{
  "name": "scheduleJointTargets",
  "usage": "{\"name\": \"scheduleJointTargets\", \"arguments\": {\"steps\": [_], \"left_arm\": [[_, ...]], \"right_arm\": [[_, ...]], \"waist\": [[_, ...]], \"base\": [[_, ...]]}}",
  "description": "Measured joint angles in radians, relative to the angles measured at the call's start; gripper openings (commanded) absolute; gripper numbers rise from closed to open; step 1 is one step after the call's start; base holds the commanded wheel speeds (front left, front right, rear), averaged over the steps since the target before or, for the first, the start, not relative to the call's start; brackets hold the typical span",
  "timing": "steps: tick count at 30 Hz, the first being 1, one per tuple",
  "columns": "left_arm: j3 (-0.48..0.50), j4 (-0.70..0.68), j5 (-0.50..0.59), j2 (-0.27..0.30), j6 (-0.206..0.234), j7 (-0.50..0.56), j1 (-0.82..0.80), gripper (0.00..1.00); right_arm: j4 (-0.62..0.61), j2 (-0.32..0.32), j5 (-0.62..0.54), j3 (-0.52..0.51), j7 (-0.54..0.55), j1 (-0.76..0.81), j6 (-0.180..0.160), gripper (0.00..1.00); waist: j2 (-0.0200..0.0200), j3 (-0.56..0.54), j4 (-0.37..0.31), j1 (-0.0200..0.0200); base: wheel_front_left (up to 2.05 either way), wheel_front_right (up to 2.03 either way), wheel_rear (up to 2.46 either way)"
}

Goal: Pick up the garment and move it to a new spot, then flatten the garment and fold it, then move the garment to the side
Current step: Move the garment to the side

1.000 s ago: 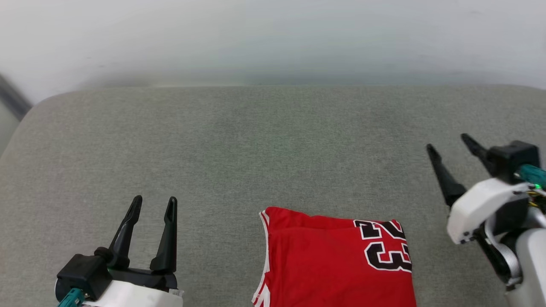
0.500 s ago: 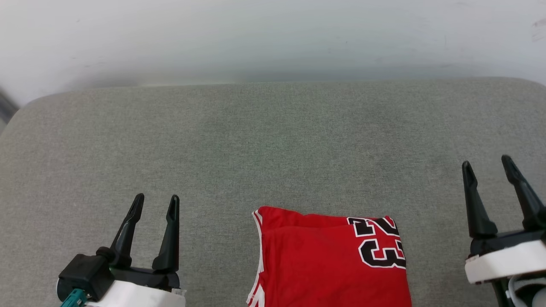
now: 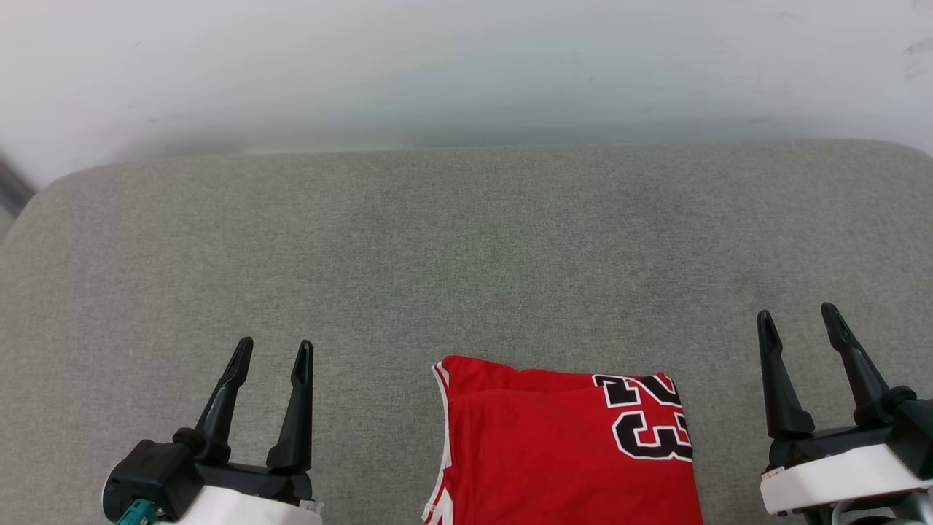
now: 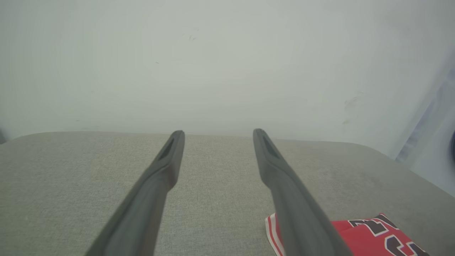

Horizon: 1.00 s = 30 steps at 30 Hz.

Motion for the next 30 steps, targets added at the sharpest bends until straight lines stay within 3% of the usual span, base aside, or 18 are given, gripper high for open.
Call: {"name": "scheduleJointTargets", "arguments": {"steps": [10,14,17,26,30], "left_arm": [[0.003,-0.004,0.01,-0.007,0.0,0.0,0.004,1.0],[0.006,-0.005,0.01,-0.008,0.0,0.0,0.003,1.0],[0.0,-0.004,0.01,-0.007,0.0,0.0,0.0,1.0],[-0.018,-0.001,0.005,-0.005,0.0,0.0,-0.036,1.0],[-0.042,0.007,0.008,-0.001,0.0,0.0,-0.062,1.0]], "right_arm": [[-0.005,-0.002,0.013,-0.006,0.014,0.0,0.0,1.0],[-0.003,-0.005,0.064,0.005,0.109,0.001,0.0,1.0],[-0.012,-0.02,0.09,0.011,0.243,0.003,0.0,1.0],[-0.085,-0.041,0.206,0.023,0.778,0.019,0.0,1.0],[-0.095,-0.021,0.203,0.018,0.931,0.014,0.0,1.0]], "waist": [[0.0,0.006,0.004,-0.0001],[0.0,0.018,0.005,0.0],[0.0,0.031,0.006,-0.0001],[0.0,0.09,0.02,0.0],[0.0,0.119,0.036,0.0]], "base": [[0.0,0.0,0.0],[0.0,0.0,0.0],[0.0,0.0,0.0],[0.0,0.0,0.0],[0.0,0.0,0.0]]}}
